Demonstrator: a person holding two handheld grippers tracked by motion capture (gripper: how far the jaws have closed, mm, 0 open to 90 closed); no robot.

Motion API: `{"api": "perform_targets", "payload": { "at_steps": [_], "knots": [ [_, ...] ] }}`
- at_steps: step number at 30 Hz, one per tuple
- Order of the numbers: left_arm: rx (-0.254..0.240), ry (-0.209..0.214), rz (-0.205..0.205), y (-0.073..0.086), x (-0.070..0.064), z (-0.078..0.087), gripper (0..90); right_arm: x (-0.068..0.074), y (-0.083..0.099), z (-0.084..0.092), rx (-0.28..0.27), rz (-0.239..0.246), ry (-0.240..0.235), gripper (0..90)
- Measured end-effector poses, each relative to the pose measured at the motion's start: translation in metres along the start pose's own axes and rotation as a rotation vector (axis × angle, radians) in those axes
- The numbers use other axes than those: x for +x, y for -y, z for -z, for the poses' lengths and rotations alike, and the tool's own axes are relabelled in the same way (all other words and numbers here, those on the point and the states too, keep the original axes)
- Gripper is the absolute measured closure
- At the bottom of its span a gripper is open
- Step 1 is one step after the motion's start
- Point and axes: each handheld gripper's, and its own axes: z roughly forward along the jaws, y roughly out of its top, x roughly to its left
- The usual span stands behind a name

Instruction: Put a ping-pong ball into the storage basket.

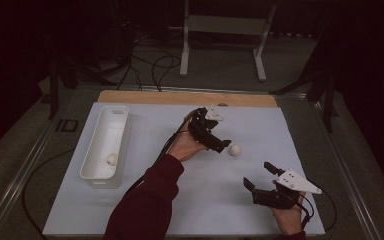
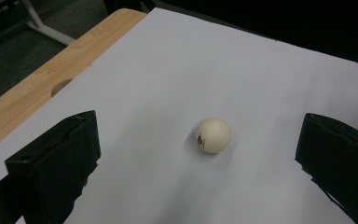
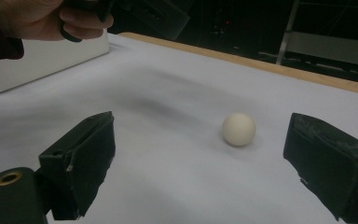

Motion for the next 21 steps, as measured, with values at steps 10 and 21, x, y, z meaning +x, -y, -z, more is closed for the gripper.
{"api": "perform_targets", "payload": {
  "at_steps": [10,21],
  "knots": [
    [0.006,0.002,-0.002,0.000,-0.002,-0.006,0.3,0.000,0.000,0.000,-0.002,-0.001,-0.001,8.2],
    [0.009,0.006,-0.007,-0.002,-0.005,-0.011,0.3,0.000,0.000,0.000,-0.002,-0.002,-0.003,8.2]
  ]
}}
